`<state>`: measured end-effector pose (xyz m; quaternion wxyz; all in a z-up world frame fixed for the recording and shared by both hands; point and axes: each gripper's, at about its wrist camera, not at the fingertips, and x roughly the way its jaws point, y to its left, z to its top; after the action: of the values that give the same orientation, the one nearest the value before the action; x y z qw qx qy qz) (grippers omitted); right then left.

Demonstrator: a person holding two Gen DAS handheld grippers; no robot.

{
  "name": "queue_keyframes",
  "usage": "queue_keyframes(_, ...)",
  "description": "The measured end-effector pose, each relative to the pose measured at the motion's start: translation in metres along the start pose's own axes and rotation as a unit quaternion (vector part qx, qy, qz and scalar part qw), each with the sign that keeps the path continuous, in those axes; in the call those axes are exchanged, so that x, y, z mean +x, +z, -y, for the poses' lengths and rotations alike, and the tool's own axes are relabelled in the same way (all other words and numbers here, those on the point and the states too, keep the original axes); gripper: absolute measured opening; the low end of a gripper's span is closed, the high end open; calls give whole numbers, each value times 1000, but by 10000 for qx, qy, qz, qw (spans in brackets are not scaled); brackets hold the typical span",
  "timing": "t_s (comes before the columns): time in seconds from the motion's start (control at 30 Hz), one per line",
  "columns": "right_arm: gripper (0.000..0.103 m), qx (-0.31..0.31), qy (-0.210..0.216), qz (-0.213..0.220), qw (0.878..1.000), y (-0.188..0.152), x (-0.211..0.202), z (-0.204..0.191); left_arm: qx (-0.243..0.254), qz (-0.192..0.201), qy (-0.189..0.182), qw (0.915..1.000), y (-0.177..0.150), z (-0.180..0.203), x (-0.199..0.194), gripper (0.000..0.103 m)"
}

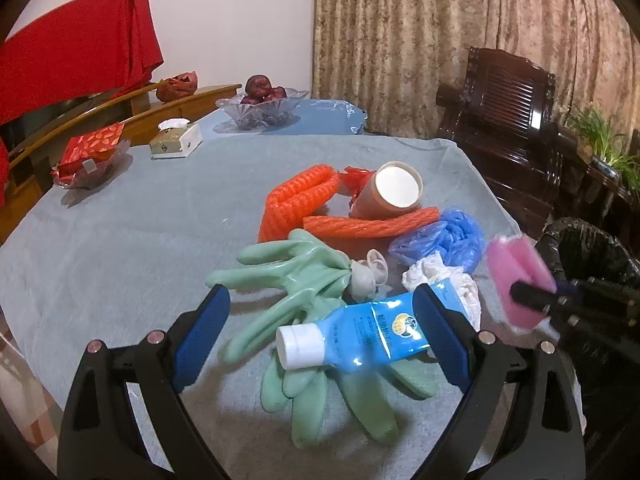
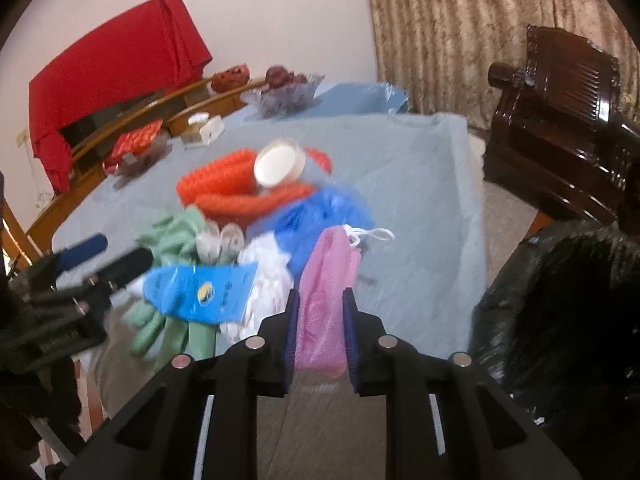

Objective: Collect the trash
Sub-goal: 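Grasp the green rubber glove with the left tool and lift it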

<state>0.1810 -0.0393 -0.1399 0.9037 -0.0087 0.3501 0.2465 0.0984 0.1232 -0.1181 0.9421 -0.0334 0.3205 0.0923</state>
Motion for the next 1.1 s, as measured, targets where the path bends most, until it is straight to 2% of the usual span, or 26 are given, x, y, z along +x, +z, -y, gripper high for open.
queue_keyframes(0.27, 21, -102, -9, 165, 9998, 14, 0, -3, -131, -32, 189, 9997, 12, -15, 17, 90)
queue_keyframes(0.5, 21, -137, 16, 134, 9998, 20, 11, -7, -157, -306, 101, 9994, 24, -20, 51, 82)
queue_keyframes(0.63, 21, -153, 8, 105, 9998, 20, 14, -6, -245, -599, -47, 9979, 23, -23, 70, 69)
queue_keyframes(0.7, 21, -132, -6, 80, 9999, 19, 15, -4, -272, -702, -282, 9968, 22, -23, 76, 59)
queue_keyframes(0.83, 21, -66, -16, 45, 10000, 19, 17, -2, -390, -753, -765, 9935, 21, -23, 77, 32)
queue_keyframes(0.97, 21, -77, -6, 89, 9999, 21, 13, -4, -392, -710, -809, 9934, 20, -20, 71, 25)
queue_keyframes(1.1, 21, -60, 1, 178, 9998, 24, 6, -3, -463, -572, -851, 9936, 25, -21, 57, 23)
